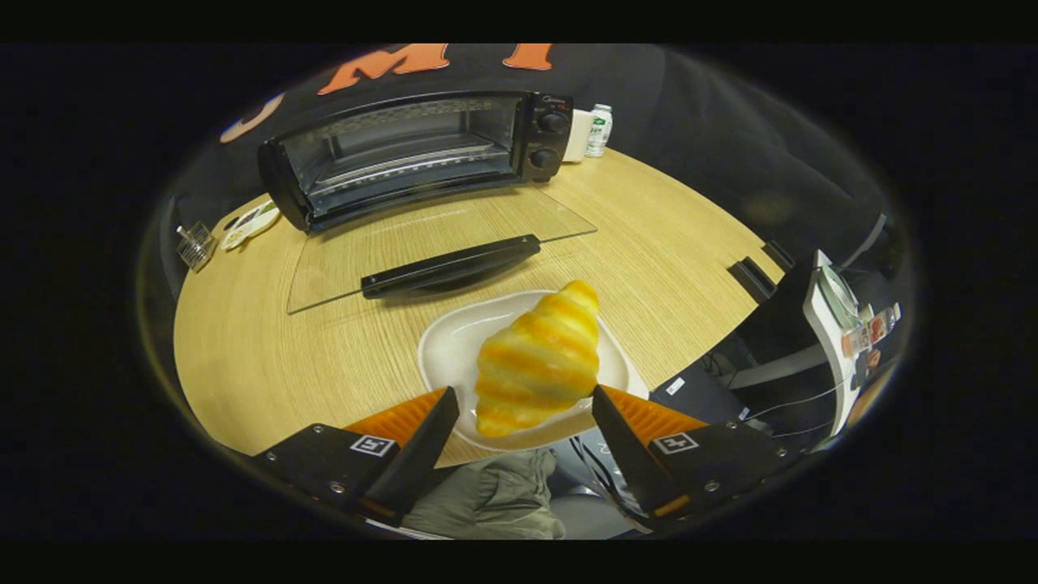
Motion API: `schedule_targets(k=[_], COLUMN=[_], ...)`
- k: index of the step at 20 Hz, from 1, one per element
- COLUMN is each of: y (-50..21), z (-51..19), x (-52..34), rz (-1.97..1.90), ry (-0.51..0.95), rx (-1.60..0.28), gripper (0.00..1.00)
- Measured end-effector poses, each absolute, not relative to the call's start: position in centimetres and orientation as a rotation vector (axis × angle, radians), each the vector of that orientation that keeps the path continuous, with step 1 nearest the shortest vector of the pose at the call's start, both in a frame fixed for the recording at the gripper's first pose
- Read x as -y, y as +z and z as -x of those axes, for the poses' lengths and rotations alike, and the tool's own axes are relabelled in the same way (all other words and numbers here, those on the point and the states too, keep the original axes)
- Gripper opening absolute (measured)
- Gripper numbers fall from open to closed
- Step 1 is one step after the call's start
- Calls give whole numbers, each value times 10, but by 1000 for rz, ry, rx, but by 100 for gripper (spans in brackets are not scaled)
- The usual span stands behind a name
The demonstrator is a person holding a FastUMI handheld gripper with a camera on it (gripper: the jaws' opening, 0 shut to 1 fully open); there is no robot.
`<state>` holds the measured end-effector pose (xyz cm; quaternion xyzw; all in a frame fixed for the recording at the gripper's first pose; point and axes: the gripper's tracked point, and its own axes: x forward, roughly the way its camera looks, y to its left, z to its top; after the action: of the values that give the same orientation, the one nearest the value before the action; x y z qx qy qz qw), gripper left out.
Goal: Open the toaster oven, put the food inside, and close the toaster oven door.
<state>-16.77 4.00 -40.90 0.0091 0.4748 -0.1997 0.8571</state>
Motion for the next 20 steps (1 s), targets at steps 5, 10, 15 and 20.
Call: schedule_targets(k=[5,10,15,20], y=[-423,-425,-413,-389], z=[173,174,173,173], x=[-46,-49,-50,-45], rz=[-79,-109,-108,-124], ry=[-431,-419,-386,-383], rx=[-1019,-1033,-1014,-966], gripper=[98,72,58,42])
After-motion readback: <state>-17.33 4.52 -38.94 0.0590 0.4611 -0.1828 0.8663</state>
